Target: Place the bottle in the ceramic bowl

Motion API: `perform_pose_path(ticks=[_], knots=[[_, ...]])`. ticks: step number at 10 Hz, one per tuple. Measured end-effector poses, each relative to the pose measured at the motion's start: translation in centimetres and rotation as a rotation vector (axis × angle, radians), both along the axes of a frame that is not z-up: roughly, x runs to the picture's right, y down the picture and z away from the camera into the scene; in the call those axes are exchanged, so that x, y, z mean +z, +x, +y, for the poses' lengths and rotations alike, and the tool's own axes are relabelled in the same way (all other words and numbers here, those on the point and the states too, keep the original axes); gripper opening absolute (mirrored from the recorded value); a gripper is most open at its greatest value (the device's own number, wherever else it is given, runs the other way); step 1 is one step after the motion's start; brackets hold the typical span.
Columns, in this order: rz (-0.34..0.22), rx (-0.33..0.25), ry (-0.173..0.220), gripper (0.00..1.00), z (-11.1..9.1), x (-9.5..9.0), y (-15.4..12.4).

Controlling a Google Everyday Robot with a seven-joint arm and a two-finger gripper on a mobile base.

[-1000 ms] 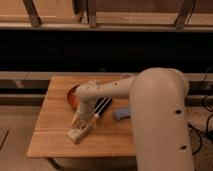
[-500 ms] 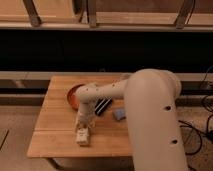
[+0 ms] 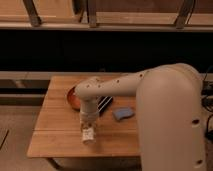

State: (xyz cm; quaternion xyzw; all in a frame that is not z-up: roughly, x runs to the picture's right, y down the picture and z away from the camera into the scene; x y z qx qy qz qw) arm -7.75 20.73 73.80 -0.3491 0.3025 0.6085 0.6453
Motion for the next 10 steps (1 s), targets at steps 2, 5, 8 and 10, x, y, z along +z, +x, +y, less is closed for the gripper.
perform_pose_path(ticks=[2,5,8,10], knots=[[0.055,-0.101,0.086,0.0,-2.4,-4.4,1.2],[0.067,-0.26,0.23,0.0,-7.2,-6.9,-0.1],[-0.043,-0.426,0.323,0.0,-10.6,-3.0,-4.6],[-0.124,-0.502,0.361,0.0,-12.1,0.2,-6.3]])
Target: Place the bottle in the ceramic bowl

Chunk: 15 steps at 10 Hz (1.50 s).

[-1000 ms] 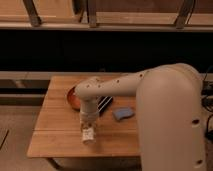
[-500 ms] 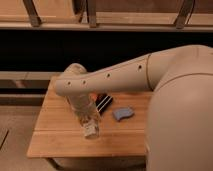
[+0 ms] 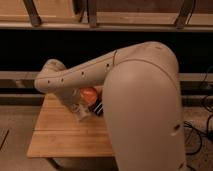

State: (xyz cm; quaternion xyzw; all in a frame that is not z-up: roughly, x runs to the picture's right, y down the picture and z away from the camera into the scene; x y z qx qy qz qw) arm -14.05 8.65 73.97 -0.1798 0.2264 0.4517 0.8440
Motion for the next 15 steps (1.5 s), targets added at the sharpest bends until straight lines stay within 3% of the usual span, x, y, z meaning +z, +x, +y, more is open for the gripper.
perform_pose_path(ticks=[2,6,8,11,12,15], knots=[[-0.068,-0.085,0.025,0.0,-2.0,2.7,-0.6],[-0.193,-0.207,0.077,0.0,-7.1,4.1,-0.9],[-0.262,-0.24,0.086,0.0,-9.0,5.1,-1.1],[-0.366,-0.23,0.073,0.0,-9.8,6.7,-1.4],[-0.377,-0.228,0.073,0.03,-9.9,6.9,-1.3],[-0.385,-0.23,0.073,0.31,-9.8,6.8,-1.8]])
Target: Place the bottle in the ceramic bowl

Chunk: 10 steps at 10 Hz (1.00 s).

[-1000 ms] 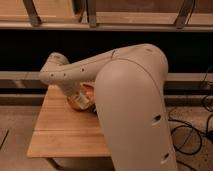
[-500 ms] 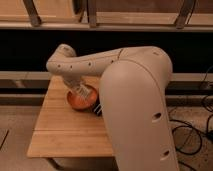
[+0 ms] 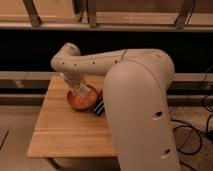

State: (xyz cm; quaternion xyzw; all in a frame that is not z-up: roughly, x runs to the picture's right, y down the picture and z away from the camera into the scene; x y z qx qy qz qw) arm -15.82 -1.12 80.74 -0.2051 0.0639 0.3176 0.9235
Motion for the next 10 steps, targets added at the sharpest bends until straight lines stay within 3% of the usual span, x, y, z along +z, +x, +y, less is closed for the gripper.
perform_pose_path(ticks=[5,10], knots=[[0.0,-0.001,0.0,0.78,0.02,0.0,-0.03],[0.0,-0.001,0.0,0.8,0.02,0.0,-0.03]])
